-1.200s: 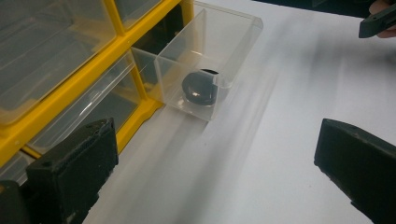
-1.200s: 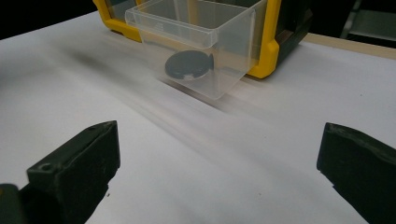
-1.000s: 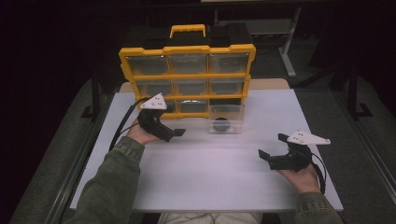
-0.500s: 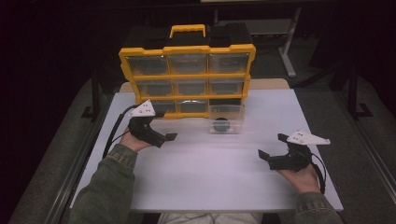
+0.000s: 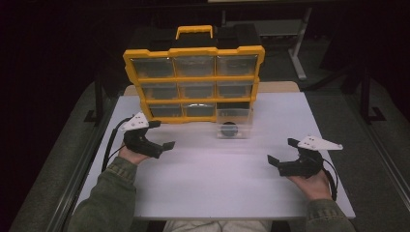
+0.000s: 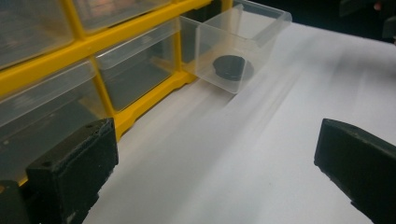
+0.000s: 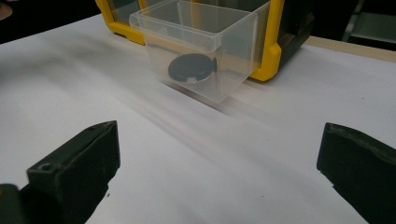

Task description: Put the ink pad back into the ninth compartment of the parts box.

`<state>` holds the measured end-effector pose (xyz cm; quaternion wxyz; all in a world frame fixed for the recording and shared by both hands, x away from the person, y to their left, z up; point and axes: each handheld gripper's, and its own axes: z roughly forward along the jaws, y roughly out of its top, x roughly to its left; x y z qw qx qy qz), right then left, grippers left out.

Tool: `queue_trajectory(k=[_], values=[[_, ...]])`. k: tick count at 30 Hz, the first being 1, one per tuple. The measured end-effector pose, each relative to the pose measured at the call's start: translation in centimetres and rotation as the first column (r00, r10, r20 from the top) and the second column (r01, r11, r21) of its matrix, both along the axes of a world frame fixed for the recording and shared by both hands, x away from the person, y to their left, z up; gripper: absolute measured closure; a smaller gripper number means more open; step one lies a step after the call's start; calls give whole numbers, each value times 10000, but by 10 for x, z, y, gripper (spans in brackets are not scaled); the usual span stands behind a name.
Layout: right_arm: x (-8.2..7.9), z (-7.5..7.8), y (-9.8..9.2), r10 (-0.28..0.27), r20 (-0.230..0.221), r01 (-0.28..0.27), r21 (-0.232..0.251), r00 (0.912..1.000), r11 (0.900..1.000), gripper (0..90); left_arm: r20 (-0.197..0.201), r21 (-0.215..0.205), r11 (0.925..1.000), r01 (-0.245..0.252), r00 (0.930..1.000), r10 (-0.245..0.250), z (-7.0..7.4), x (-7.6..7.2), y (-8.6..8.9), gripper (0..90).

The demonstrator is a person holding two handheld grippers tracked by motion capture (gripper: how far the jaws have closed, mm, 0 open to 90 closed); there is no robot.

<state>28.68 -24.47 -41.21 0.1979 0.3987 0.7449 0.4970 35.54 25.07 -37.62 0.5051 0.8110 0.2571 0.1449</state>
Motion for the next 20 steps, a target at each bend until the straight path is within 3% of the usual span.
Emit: queue_trajectory(k=[7, 10, 15, 18, 20], values=[[0, 1, -1, -24, 9, 24, 53, 10000, 10000, 0, 219, -809, 9941, -721, 9970, 741, -9, -12, 19, 0], [0, 0, -1, -11, 6, 11, 56, 10000, 10000, 0, 166, -932, 9913, -933, 9953, 953, -12, -16, 26, 0], [1, 0, 0, 10, -2, -10, 70, 10000, 10000, 0, 228, -1342, 9774, -1632, 9856, 1677, -16, -23, 39, 0], [1, 1, 0, 76, 28, -76, 40, 10000, 10000, 0, 217, -1726, 9673, -1856, 9811, 1921, -17, -26, 44, 0], [1, 1, 0, 93, 40, -93, 32, 9999, 10000, 0, 325, -1850, 9644, -1890, 9796, 1982, -17, -27, 45, 0]])
